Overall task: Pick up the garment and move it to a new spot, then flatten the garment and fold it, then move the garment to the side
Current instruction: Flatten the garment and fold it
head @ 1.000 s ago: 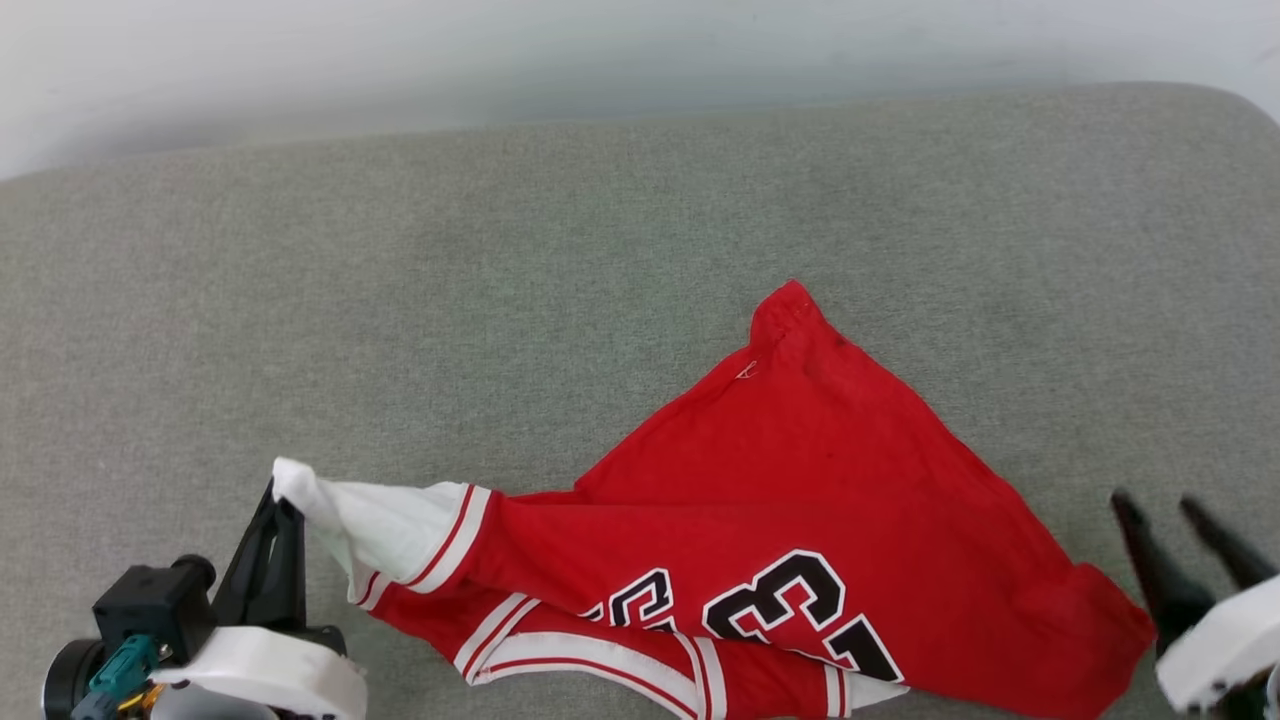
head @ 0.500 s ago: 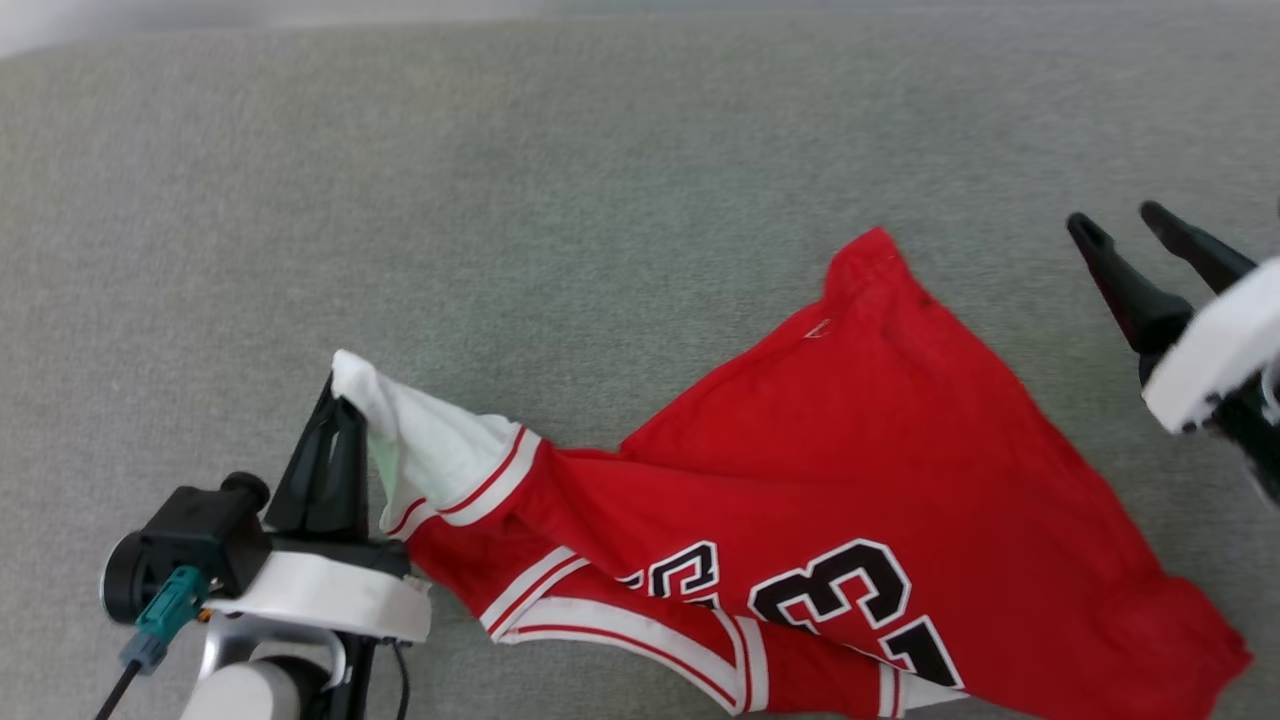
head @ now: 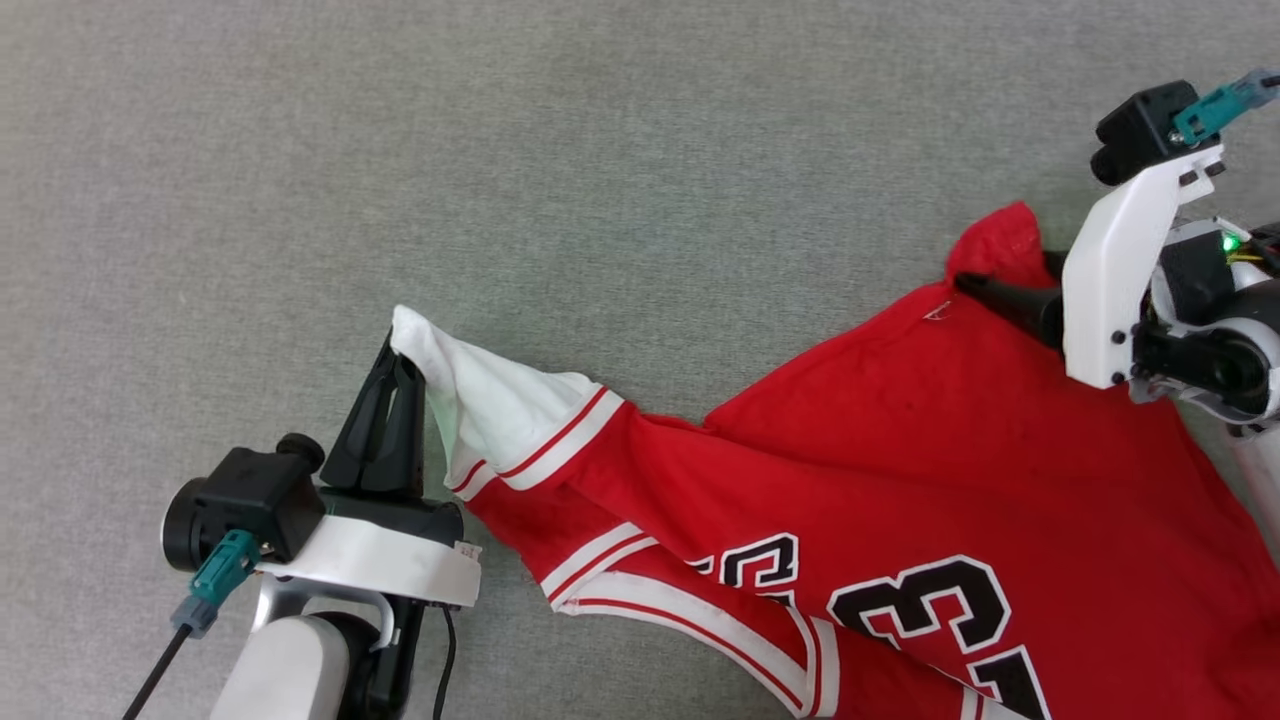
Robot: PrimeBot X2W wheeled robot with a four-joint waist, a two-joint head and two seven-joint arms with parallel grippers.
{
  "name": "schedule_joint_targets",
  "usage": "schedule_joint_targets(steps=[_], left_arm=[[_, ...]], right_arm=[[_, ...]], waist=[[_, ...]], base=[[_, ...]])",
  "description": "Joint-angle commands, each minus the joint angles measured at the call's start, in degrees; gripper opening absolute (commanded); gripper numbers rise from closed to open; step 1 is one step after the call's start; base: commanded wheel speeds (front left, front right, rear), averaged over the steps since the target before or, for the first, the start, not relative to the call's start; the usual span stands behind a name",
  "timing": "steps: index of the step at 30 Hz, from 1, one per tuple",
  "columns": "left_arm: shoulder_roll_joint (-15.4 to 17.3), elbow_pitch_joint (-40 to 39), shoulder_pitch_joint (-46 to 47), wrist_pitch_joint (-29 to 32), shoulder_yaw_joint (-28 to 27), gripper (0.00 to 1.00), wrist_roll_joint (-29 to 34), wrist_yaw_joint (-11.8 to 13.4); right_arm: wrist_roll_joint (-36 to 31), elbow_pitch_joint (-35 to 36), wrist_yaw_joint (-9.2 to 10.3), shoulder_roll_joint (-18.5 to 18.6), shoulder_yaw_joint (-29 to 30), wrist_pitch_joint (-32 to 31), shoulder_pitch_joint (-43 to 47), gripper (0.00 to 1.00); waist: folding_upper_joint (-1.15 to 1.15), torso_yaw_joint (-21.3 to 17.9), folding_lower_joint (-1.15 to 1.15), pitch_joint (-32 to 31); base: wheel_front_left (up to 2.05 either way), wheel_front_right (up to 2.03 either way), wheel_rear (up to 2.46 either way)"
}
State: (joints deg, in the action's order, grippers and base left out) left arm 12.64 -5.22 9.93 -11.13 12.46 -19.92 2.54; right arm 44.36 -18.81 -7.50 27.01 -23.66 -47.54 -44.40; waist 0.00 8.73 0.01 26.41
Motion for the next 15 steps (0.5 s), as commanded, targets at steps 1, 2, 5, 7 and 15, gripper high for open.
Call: schedule_joint_targets(steps=[1, 2, 5, 7, 15], left_arm=[[-0.2, 0.3, 0.7, -0.4, 0.1, 0.0, -0.2, -0.1], [-0.3, 0.6, 0.9, -0.6, 0.2, 0.0, -0.3, -0.2], [-0.5, 1.4, 1.0, -0.8, 0.5, 0.0, -0.4, -0.4], [-0.6, 1.8, 1.2, -0.9, 0.6, 0.0, -0.5, -0.5], [1.1, 2.8, 3.5, -0.3, 0.1, 0.0, -0.7, -1.0]], right_arm=[[0.8, -1.4, 0.02, -0.1, -0.9, -1.2, 0.3, 1.0], [1.4, -2.6, 0.02, -0.4, -1.6, -2.3, 1.1, 1.0], [2.4, -4.8, 0.02, -0.5, -2.8, -3.9, 2.4, 1.0], [2.6, -5.6, 0.03, -0.5, -3.5, -4.4, 2.7, 0.44], [3.4, -5.7, 0.01, -1.0, -4.0, -1.1, 0.1, 0.0]], waist=[[0.0, 0.6, -0.01, 0.3], [0.0, 0.7, -0.01, 0.2], [0.0, 0.9, -0.01, -0.1], [0.0, 0.9, -0.01, -0.3], [0.0, -0.3, -0.01, -3.7]], base=[[0.0, 0.0, 0.0], [0.0, 0.0, 0.0], [0.0, 0.0, 0.0], [0.0, 0.0, 0.0], [0.0, 0.0, 0.0]])
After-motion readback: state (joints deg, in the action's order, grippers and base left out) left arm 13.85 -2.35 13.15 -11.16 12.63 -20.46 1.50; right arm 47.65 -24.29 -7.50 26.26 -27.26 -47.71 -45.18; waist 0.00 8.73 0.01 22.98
